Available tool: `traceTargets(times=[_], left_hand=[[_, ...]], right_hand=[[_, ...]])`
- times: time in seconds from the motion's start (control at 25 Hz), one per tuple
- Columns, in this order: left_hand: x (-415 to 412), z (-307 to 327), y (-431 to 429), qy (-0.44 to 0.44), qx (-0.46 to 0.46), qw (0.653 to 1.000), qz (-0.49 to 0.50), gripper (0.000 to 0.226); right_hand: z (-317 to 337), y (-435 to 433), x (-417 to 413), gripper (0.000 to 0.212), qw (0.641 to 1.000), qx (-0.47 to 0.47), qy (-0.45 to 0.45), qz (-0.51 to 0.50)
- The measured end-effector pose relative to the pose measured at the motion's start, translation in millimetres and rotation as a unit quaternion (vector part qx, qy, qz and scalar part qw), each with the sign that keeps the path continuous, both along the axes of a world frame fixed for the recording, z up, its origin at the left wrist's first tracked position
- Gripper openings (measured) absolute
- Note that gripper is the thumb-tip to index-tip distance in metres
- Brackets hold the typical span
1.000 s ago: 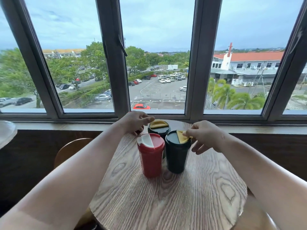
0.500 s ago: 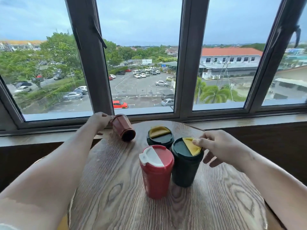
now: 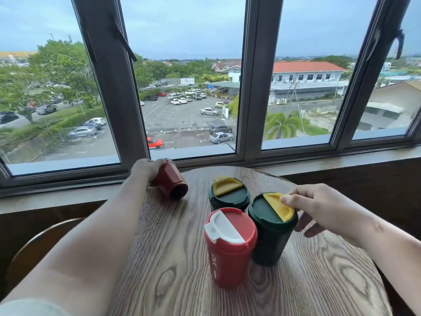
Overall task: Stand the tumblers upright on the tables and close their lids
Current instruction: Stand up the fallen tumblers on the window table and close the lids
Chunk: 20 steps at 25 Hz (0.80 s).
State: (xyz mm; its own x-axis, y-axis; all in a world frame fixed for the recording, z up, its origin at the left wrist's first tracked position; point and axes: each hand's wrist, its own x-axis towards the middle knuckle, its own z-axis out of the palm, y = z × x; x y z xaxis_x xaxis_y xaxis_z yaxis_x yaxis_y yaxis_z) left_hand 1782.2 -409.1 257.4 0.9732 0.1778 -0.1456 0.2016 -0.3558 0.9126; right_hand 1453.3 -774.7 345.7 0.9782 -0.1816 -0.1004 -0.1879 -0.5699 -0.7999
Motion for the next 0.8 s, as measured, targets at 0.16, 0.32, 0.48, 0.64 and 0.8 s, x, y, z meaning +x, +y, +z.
traceTargets(times=[0.16, 0.32, 0.48, 0.64, 0.8], left_hand=[[-65, 33, -15, -0.101, -0.042, 0.994, 0.007, 0.047], [-129, 46, -22, -0.195, 0.002, 0.980, -0.032, 0.047], [-197, 46, -29, -0.257, 0.132, 0.957, -0.037, 0.049], [-232, 37, -39, -0.282, 0.187, 0.941, -0.026, 0.046], [-241, 32, -38, -0.271, 0.173, 0.947, -0.020, 0.060]], right_hand=[[0, -3, 2, 0.031, 1.000, -0.002, 0.000, 0.015], [-1, -8, 5, 0.033, 0.999, 0.007, 0.001, 0.040], [-2, -14, 8, 0.036, 0.998, 0.010, 0.011, 0.061], [-3, -16, 11, 0.037, 0.997, 0.006, 0.021, 0.080], [-4, -17, 15, 0.035, 0.996, 0.022, 0.028, 0.087]])
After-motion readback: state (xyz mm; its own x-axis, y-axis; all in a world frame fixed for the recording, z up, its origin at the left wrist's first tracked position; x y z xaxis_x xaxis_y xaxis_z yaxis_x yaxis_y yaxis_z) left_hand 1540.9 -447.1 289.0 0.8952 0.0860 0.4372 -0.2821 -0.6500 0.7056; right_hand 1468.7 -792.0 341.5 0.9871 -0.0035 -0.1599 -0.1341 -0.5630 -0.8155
